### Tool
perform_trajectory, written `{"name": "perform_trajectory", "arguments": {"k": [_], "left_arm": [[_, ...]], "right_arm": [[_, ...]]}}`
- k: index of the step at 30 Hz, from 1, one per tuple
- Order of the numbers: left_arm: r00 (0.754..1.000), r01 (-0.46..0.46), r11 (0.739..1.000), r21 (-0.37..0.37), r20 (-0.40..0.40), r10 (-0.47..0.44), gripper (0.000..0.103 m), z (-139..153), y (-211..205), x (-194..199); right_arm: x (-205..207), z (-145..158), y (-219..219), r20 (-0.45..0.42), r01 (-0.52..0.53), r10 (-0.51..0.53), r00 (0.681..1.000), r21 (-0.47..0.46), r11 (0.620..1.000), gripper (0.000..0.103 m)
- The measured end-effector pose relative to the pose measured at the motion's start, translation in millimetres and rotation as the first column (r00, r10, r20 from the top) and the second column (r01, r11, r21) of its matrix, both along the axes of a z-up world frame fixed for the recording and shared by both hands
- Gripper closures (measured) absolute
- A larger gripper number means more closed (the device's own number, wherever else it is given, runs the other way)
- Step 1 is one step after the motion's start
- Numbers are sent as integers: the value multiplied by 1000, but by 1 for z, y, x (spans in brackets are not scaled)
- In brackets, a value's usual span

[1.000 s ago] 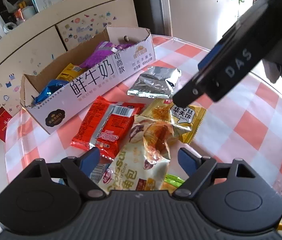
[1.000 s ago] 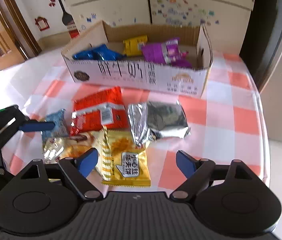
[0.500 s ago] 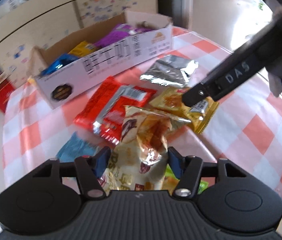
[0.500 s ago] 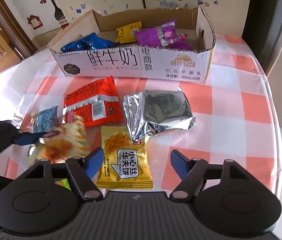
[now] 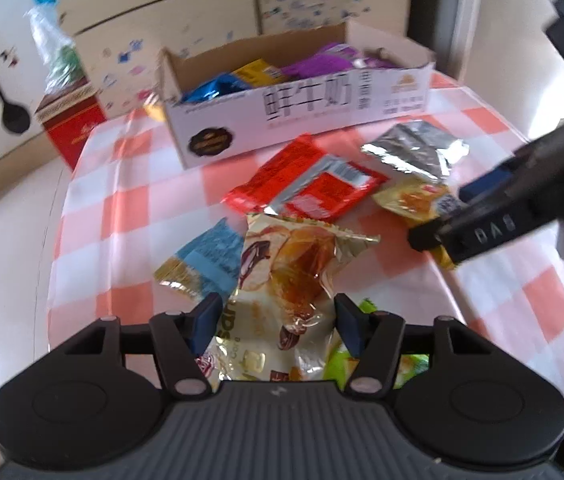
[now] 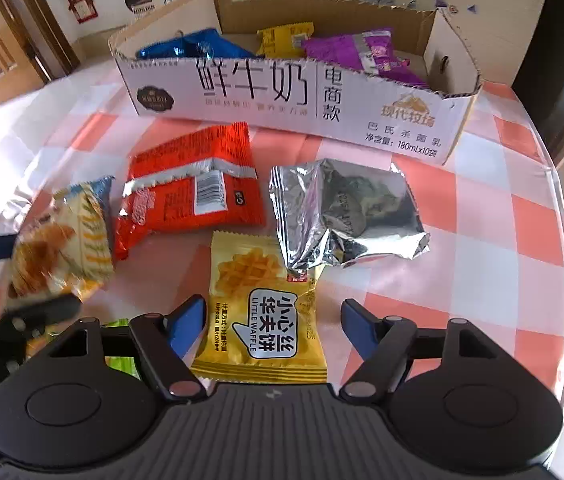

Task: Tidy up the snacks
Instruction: 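Grasp the yellow waffle packet with the right tool while the left tool grasps the croissant packet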

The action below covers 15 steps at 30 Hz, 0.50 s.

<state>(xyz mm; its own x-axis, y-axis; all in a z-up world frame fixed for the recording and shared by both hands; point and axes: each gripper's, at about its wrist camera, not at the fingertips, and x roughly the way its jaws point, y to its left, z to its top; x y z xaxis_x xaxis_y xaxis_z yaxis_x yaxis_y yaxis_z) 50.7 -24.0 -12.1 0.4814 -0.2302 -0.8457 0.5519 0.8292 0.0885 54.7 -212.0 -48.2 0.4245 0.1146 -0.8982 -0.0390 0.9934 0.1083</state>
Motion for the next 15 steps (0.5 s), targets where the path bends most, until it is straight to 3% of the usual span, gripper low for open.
{"name": "perform_trajectory", "arguments": {"k": [3, 6, 15], "left_arm": [[999, -38, 999, -12, -18, 38, 43, -1, 3, 5], [999, -45, 999, 7, -3, 45, 43, 0, 2, 5], [996, -76, 997, 23, 49, 75, 45, 5, 1, 7]], "right_arm": [[2, -1, 3, 12, -17, 17, 1000, -33, 999, 26], [2, 0, 9, 23, -49, 50, 998, -59, 997, 40], [-12, 6, 32, 35, -197, 201, 979, -104, 975, 43]]}}
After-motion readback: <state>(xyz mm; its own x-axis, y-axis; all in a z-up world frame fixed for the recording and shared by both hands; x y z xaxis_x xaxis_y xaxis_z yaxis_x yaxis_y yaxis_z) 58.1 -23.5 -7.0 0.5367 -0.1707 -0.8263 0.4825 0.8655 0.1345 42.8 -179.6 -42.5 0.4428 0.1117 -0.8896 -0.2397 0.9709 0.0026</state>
